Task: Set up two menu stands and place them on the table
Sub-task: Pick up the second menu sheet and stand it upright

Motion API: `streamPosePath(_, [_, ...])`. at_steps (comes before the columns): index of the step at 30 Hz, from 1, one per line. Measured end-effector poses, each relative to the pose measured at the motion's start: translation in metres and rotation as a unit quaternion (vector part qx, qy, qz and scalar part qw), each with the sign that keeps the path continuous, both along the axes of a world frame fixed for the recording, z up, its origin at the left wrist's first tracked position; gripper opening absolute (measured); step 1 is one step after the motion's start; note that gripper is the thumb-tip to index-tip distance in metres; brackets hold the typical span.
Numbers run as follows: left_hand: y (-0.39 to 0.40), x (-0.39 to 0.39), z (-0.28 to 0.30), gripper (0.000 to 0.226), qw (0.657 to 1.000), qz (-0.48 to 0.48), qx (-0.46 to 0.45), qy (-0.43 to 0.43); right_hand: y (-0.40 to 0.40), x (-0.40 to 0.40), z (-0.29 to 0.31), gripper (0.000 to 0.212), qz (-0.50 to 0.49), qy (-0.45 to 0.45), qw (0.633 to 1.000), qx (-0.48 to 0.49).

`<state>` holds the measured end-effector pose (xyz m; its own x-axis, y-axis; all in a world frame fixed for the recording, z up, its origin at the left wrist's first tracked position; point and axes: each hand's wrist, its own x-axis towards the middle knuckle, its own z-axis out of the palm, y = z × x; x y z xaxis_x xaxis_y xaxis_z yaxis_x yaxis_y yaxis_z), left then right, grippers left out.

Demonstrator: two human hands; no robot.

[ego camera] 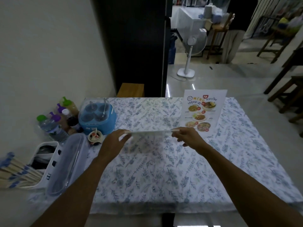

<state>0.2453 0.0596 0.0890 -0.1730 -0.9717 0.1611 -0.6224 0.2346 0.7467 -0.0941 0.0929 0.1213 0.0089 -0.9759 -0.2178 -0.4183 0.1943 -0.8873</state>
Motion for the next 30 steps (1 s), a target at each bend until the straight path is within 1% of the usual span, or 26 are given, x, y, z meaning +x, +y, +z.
streamPosePath(3, [-0.025,-0.004,0.01,0.028,1.0,0.026,-0.001,-0.006,-0.023,0.002,0.007,0.014,-0.007,-0.016,1.0,-0.013])
streamPosePath(6, [-0.051,-0.009,0.016,0.032,0.999,0.028,0.008,0.019,-0.048,0.002,0.007,0.005,-0.022,-0.033,0.999,-0.023])
streamPosePath(8, [-0.065,-0.014,0.022,0.031,0.999,0.031,0.006,0.024,-0.065,0.001,0.003,0.013,-0.031,-0.033,0.999,-0.024])
streamPosePath(10, [-0.078,-0.02,0.025,0.022,0.999,0.042,0.005,0.032,-0.079,0.002,-0.005,0.026,-0.044,-0.014,0.999,-0.025])
streamPosePath(12, [-0.089,-0.024,0.024,0.019,0.997,0.059,0.005,0.05,-0.089,0.006,-0.017,0.031,-0.059,0.002,0.998,-0.03])
streamPosePath(14, [-0.099,-0.029,0.02,0.023,0.995,0.074,0.009,0.072,-0.097,0.01,-0.032,0.032,-0.07,0.014,0.997,-0.033])
streamPosePath(17, [-0.11,-0.034,0.011,0.019,0.991,0.092,0.011,0.093,-0.107,0.016,-0.052,0.033,-0.086,0.026,0.996,-0.022])
streamPosePath(24, [-0.136,-0.043,-0.014,0.017,0.987,0.126,0.026,0.092,-0.135,0.013,-0.082,0.031,-0.08,0.061,0.995,0.003])
streamPosePath(30, [-0.15,-0.041,-0.024,0.017,0.989,0.125,0.043,0.07,-0.15,0.013,-0.084,0.023,-0.062,0.102,0.993,0.005])
